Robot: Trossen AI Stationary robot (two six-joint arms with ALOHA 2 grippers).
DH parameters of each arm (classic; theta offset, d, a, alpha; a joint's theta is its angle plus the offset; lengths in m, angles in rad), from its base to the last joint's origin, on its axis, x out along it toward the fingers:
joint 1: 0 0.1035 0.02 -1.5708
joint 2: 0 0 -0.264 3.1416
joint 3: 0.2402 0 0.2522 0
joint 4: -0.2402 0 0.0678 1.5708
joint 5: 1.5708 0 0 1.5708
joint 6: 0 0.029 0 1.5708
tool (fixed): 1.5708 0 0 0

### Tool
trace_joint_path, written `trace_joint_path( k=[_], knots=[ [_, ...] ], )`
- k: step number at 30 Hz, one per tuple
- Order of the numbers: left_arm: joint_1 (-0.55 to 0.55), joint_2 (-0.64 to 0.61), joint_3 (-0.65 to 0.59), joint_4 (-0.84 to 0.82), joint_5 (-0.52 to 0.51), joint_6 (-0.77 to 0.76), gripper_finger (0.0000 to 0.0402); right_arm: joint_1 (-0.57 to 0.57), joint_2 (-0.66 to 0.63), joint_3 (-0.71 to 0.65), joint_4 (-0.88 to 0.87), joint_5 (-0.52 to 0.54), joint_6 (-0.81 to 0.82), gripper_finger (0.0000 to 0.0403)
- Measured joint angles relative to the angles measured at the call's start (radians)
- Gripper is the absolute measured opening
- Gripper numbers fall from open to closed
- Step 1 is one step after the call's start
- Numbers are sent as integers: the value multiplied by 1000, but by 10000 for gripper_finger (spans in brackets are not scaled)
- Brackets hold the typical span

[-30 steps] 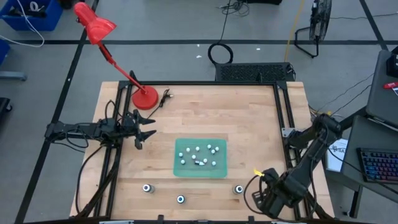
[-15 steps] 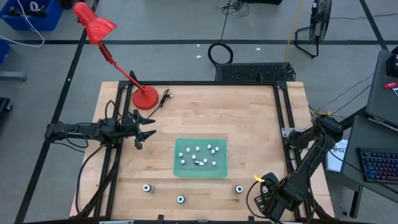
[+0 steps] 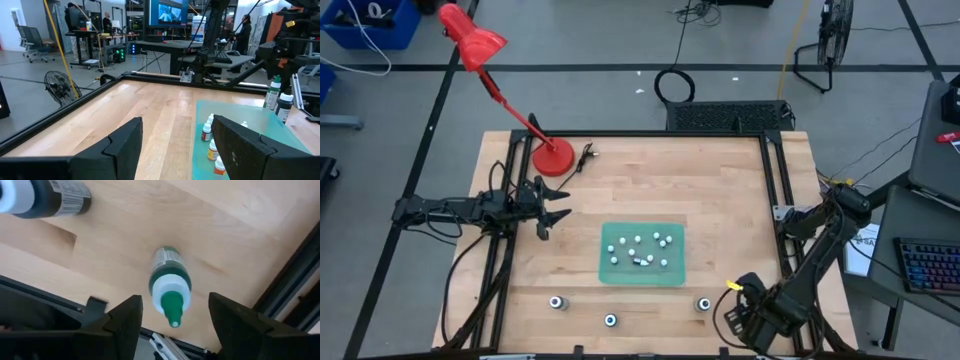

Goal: Pick & Place food coloring
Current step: Put the large green food coloring bottle into the green bin

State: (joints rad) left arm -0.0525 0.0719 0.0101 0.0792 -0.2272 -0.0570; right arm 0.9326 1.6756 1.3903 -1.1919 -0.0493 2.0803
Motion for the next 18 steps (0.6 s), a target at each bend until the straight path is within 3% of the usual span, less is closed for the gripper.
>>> trace_joint_path(
  k=[6,15,18],
  knots=[
    [0,0,0,0,0,0,241,-11,0,-63,102,-9,-13,214],
    [0,0,0,0,0,1,241,-45,0,-204,336,-161,-50,211],
    [0,0,0,0,0,0,241,-50,-5,-210,350,-161,-59,208]
  ],
)
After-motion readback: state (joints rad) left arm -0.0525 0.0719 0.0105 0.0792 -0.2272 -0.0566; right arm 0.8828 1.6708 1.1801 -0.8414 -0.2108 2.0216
